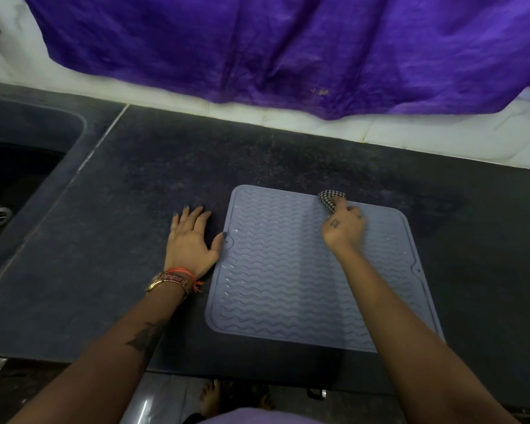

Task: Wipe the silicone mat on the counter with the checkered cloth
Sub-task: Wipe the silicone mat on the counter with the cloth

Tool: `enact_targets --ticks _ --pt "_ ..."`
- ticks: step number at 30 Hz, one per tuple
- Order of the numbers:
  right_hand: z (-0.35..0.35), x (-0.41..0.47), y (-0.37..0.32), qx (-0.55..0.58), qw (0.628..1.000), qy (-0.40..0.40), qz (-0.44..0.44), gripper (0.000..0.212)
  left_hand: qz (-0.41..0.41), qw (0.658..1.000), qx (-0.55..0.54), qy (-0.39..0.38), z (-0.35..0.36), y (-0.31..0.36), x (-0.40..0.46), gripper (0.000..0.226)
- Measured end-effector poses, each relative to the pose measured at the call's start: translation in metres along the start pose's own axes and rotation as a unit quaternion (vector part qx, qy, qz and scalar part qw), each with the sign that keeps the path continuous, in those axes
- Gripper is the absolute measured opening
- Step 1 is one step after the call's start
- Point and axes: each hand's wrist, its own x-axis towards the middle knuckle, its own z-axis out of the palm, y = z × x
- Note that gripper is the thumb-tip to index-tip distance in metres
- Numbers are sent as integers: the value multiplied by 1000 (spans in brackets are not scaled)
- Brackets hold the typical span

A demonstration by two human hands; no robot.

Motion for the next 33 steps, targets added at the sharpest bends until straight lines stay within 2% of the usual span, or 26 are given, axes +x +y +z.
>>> enact_targets --ticks 4,7,8,10,13,15,17,19,21,23,26,29,33 --pt "18 -12 -37 -32 997 -21 -71 46 -3 1000 -1 -5 0 0 0 68" --pt "22 -9 -54 38 981 -79 -173 45 -3 1000 -4 -5 0 1 0 68" --pt "20 -5 -58 77 976 -95 -182 43 -3 1000 -5 -5 -1 0 0 68" --pt "17 2 -60 116 975 -75 -176 41 -3 1000 -7 -3 -1 0 -1 67" --pt "26 -4 -65 45 984 -46 -166 44 -2 1000 -7 -7 -1 -1 0 66" --pt "35 -15 -73 -10 979 -45 -197 47 -1 1000 -5 -7 0 -1 0 66" --pt "39 -18 -80 -16 970 -47 -238 47 -1 1000 -4 -7 0 -1 1 65" --pt "36 -13 -85 23 957 -84 -276 42 0 1000 -3 -7 1 -1 1 65" --pt "28 -4 -88 104 949 -138 -263 39 0 1000 -6 -6 1 -1 1 65" --pt "25 5 -91 145 951 -125 -243 40 0 1000 -9 -4 1 -2 1 64" --pt "34 4 -100 72 952 -98 -280 47 -1 1000 -9 -3 2 -3 1 63" --pt "44 -2 -102 -12 933 -107 -344 53 0 1000 -9 -3 3 -4 1 62" --pt "31 10 -96 16 911 -198 -361 50 1 1000 -13 -3 2 -3 1 62"
